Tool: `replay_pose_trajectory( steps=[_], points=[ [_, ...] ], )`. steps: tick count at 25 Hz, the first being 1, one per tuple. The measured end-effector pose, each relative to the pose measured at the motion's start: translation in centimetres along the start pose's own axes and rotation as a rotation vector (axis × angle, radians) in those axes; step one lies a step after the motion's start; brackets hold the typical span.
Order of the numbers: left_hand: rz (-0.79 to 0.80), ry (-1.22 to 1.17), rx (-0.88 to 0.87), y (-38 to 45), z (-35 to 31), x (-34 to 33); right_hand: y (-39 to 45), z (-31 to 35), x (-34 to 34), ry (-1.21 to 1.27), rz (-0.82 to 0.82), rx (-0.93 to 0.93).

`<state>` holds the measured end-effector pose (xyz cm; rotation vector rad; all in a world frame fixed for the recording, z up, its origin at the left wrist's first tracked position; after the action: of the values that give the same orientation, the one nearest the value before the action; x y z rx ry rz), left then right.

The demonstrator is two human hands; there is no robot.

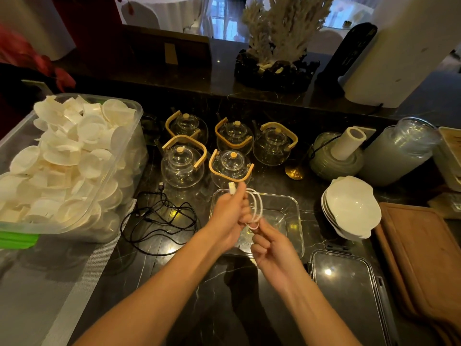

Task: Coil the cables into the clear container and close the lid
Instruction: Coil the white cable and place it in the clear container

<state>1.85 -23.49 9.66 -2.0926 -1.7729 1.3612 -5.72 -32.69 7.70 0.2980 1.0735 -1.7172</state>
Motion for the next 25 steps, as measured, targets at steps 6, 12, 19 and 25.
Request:
replay_pose_trajectory(
  steps=[6, 12, 19, 25],
  points=[
    [-0.262, 0.604, -0.33, -0.4, 0.5, 0.1, 1.1, 1.3, 0.0, -0.284, 0.13, 0.159],
    [-0.304, 0.809, -0.363, 0.5, 1.1, 1.5, 1.1, 1.4, -0.3, -0.744, 0.16, 0.366],
    [-0.229, 1.071, -0.349, 1.4, 1.7, 2.4, 1.6, 0.9, 0.1, -0.916, -0.107, 0.502],
    [-0.184, 1.143, -0.384, 1.4, 3.2, 2.7, 2.1, 1.9, 0.3, -1.272, -0.207, 0.739]
  ],
)
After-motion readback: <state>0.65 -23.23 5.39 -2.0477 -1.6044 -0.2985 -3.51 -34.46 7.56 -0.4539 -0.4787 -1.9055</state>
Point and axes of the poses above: each hand's wrist, its own y-axis towards the middle knuckle, its own x-axis out of the back of the hand, z = x × y, the point moved 3 cm from there along y, towards the middle knuckle, and after that the axes turned 6 degrees about x, right-handed, at the moved point
